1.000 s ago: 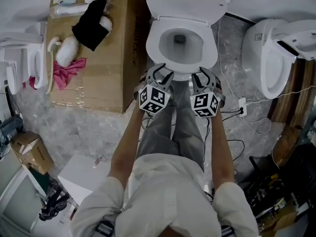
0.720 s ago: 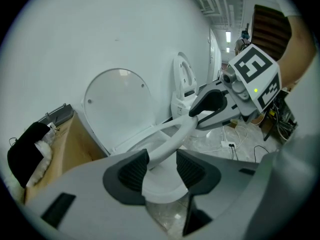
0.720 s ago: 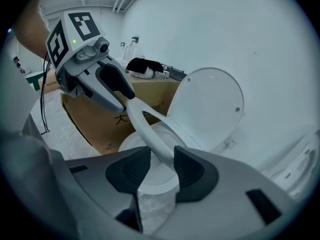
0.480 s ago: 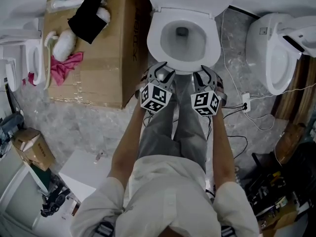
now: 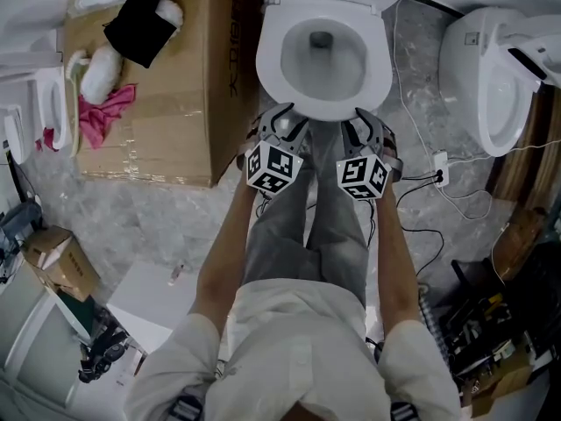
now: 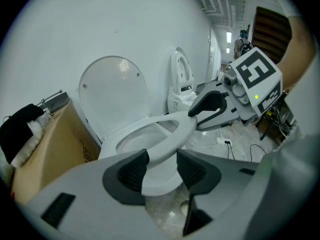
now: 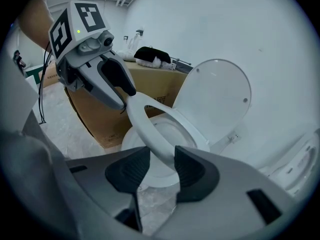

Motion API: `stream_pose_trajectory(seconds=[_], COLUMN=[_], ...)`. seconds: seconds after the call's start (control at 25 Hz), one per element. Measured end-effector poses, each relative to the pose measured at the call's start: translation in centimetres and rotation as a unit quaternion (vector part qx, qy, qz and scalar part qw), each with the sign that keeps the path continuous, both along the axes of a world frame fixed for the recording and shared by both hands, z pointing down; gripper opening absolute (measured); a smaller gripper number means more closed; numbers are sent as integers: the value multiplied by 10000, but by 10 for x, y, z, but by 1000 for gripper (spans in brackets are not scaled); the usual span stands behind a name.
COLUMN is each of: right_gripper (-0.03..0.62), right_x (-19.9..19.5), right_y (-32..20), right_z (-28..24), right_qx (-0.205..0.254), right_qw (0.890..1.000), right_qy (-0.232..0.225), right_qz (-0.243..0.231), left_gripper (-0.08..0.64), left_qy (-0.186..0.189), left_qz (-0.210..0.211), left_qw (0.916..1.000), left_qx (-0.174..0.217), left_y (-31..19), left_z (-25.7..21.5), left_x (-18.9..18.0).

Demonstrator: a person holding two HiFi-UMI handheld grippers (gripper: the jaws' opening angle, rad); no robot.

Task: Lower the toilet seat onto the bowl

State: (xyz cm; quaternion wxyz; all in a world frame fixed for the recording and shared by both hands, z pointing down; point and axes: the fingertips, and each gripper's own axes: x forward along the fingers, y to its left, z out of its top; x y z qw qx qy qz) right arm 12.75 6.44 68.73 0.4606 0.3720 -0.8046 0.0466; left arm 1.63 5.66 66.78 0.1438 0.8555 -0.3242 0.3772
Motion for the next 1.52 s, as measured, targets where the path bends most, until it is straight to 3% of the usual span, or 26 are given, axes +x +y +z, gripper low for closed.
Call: stream_pose_trajectory(seconds=[1.52], right_gripper=[181], right_x=[-3], right_y=[47], right_z=[107], right_qx=[-238], right_qw=[9973], right_qy=[671], right_qz=[-149], left_gripper=[202], left_qy=[-131], left_qz=[147], left_qw=[9975], left_qx=[-685], left_y=[44], left_z=[104], left_x=[-3])
